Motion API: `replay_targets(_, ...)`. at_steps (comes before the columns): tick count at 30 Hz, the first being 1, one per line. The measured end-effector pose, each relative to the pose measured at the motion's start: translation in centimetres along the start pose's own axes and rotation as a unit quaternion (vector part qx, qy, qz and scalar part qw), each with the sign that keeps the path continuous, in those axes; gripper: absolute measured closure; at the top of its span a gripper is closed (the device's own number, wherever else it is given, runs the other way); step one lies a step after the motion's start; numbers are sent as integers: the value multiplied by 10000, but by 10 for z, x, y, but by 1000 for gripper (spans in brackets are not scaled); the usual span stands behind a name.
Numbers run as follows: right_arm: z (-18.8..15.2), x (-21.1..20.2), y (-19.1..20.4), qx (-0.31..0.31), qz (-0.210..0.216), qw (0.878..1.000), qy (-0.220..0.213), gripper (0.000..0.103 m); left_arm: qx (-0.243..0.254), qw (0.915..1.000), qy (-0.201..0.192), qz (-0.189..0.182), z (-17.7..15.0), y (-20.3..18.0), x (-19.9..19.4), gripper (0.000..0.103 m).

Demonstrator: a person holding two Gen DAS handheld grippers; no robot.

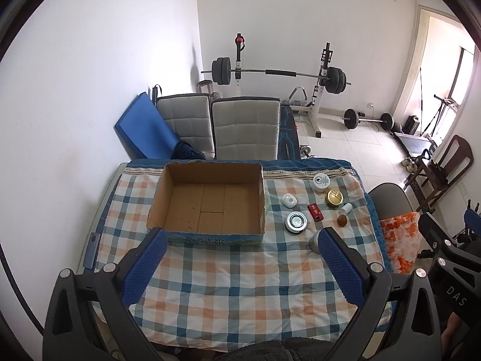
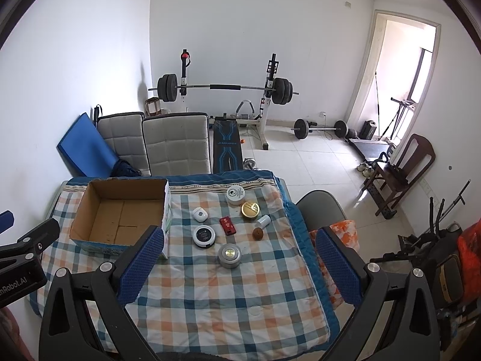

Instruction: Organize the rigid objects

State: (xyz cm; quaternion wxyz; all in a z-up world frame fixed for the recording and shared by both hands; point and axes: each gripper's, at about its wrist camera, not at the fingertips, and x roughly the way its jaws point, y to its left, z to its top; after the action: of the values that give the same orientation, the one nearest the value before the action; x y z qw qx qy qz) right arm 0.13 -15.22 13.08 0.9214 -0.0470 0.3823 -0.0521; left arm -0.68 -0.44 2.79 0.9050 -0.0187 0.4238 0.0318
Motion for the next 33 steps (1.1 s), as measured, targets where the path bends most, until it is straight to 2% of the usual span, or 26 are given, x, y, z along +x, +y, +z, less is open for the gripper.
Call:
replay_targets(24, -5, 7, -6, 37, 54, 9999, 83, 0, 30, 10000, 89, 16, -1, -7, 6, 0)
replay_targets(30, -11, 41, -19, 148, 125, 9989, 421, 0, 50, 9993, 372, 9, -4, -21, 36, 0)
replay_targets(33, -15, 88, -31, 286, 212, 9949, 939, 0, 42, 9982, 579, 138, -2, -30, 73, 0)
